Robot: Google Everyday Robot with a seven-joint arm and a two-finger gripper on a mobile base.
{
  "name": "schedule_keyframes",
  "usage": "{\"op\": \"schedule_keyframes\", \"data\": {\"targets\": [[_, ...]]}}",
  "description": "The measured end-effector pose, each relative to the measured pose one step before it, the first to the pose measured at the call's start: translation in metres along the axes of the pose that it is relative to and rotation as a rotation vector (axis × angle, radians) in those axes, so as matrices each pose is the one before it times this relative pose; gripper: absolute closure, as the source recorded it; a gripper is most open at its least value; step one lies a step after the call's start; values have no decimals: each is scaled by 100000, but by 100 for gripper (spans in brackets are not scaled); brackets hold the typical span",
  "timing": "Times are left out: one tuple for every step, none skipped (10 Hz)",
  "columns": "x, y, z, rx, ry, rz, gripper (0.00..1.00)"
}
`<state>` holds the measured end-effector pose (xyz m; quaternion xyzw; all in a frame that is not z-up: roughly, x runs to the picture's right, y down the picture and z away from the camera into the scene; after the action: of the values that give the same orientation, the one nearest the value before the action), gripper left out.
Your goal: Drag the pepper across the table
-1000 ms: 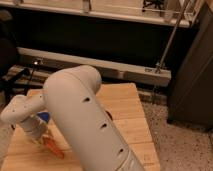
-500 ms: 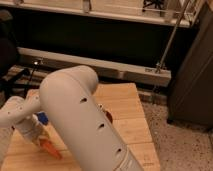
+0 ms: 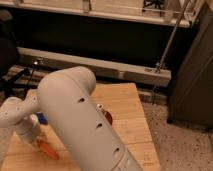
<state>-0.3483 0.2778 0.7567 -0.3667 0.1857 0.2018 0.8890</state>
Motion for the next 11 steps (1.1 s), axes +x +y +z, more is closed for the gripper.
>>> {"op": "schedule_keyframes", "data": {"targets": [[-198,188,-80,44,-136,-690,98],[-190,140,-138,148,-224,-552,98],[-213,225,-130,455,-81,-915,98],[-253,392,-130,579,-34,-1327,98],[-336,592,-160,500,-132,-1631,98],[-381,733,-168,408,-200,-1808,98],[-256,467,-98,119,-277,-1105,98],[-251,432,-65,-225,-546,-852,98],[-206,303,-60,-158,-515,-629,98],[-269,452,-137,-124,-608,-1056,98],[-299,466,-155,-96,-593,-1144,98]]}}
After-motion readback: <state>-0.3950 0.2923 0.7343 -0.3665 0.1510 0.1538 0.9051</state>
